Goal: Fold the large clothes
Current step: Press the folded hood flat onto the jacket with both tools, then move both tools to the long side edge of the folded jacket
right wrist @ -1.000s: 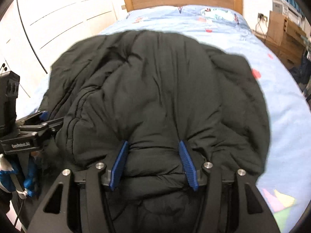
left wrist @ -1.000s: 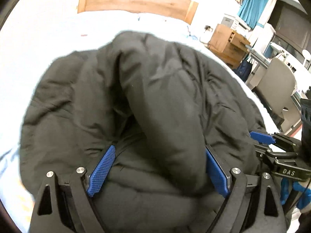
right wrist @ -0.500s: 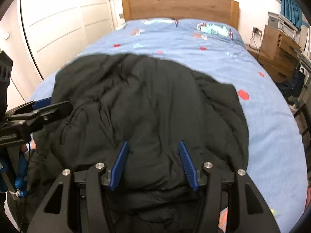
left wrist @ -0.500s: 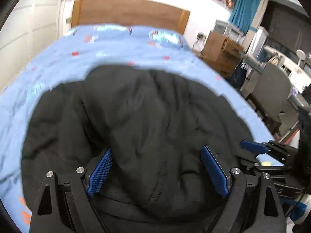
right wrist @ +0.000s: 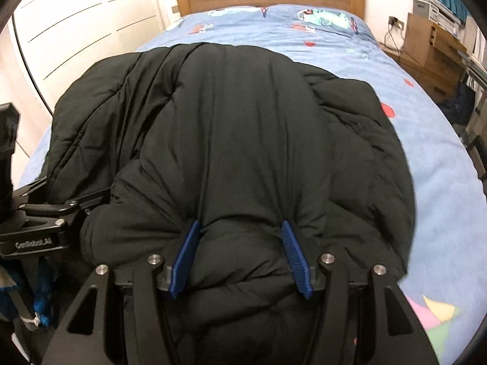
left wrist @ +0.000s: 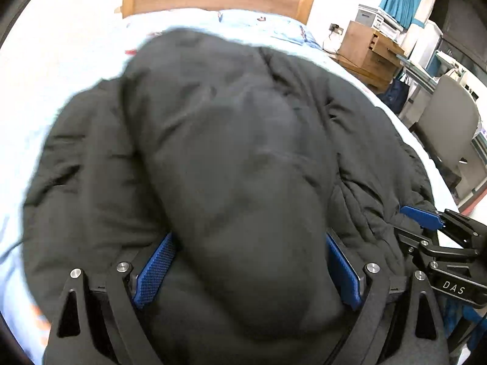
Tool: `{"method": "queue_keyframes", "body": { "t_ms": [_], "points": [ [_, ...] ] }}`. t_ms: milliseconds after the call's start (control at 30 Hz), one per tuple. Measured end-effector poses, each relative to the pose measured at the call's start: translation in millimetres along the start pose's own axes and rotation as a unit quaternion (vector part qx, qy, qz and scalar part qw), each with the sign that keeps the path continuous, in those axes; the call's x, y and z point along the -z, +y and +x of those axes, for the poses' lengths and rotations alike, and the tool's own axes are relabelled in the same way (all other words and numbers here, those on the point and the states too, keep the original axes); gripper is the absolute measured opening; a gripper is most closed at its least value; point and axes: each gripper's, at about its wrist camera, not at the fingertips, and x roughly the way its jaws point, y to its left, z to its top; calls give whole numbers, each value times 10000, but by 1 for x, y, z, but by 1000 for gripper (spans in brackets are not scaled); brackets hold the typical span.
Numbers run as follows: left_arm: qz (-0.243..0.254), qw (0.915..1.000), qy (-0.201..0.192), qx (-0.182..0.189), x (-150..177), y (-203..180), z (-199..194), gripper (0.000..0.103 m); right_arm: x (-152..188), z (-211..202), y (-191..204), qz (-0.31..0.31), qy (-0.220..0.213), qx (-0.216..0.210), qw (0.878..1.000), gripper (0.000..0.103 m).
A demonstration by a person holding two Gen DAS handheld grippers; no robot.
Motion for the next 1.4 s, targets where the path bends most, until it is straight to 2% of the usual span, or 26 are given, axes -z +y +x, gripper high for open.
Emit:
{"method": "queue_keyframes", "body": {
  "t_ms": [67, 200, 367, 500, 667, 933, 1400],
  "points": [
    [50, 9996, -75, -255, 7, -6, -24, 91, 3, -16, 2, -18, 47, 30, 10000, 55],
    [-2, 9983, -313, -490, 25, -7, -76, 91, 25, -59, 8, 36, 83, 52, 9999, 55],
    [109, 9945, -674, -793, 56, -1, -142, 94, 67, -116, 17, 34, -104, 30, 9999, 55],
    [118, 9916, -880, -944, 75, -1, -176, 96, 96, -161, 15, 136, -294, 101, 9994, 55],
    [119, 9888, -1077, -1022, 99, -5, -207, 100, 125, -203, 13, 233, -434, 349, 9982, 55],
    [157, 9844, -1244, -1233, 130, -1, -243, 101, 170, -243, -2, 412, -526, 522, 9964, 69],
    [115, 9794, -1278, -1560, 161, 8, -270, 102, 224, -273, -41, 1070, -512, 526, 9915, 72]
  ]
}}
